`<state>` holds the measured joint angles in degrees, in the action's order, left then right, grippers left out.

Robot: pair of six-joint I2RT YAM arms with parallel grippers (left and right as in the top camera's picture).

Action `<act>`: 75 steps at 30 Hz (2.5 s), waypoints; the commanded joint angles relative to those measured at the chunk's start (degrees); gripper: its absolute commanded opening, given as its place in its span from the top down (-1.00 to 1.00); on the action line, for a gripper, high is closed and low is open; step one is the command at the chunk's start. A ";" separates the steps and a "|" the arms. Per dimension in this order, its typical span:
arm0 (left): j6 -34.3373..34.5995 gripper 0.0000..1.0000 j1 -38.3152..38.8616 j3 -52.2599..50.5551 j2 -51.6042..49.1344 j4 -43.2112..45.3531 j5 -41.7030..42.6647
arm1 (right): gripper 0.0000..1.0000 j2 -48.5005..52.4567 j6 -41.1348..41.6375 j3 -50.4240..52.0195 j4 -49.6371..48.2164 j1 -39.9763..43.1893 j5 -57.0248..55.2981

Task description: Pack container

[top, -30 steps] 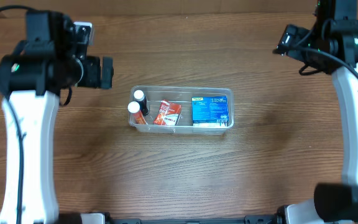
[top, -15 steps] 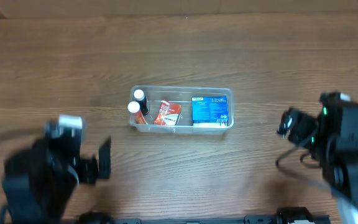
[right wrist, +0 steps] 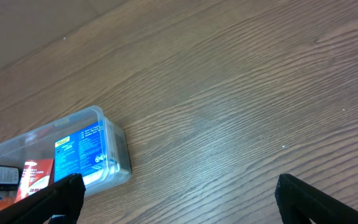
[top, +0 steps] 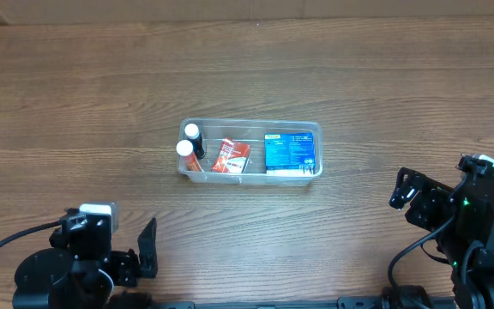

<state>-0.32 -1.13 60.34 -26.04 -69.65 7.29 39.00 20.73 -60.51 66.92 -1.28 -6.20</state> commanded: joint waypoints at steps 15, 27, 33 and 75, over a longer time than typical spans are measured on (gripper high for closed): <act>0.74 -1.00 0.02 -0.31 0.28 -3.89 -0.22 | -1.00 -2.99 -8.09 4.48 -12.63 -0.28 2.60; 0.74 -0.99 0.02 -0.31 0.28 -3.89 -0.22 | -1.00 -30.69 -16.44 44.28 -61.96 -0.28 6.51; 0.74 -1.00 0.02 -0.31 0.28 -3.89 -0.22 | -1.00 -38.93 -23.02 56.24 -75.30 -0.28 6.73; 0.74 -1.00 0.02 -0.31 0.28 -3.89 -0.20 | -1.00 -38.84 -28.48 60.04 -62.51 -0.92 11.69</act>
<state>-0.12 -1.13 60.12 -26.04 -73.73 7.29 0.80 -7.53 -1.04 4.73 -1.98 5.17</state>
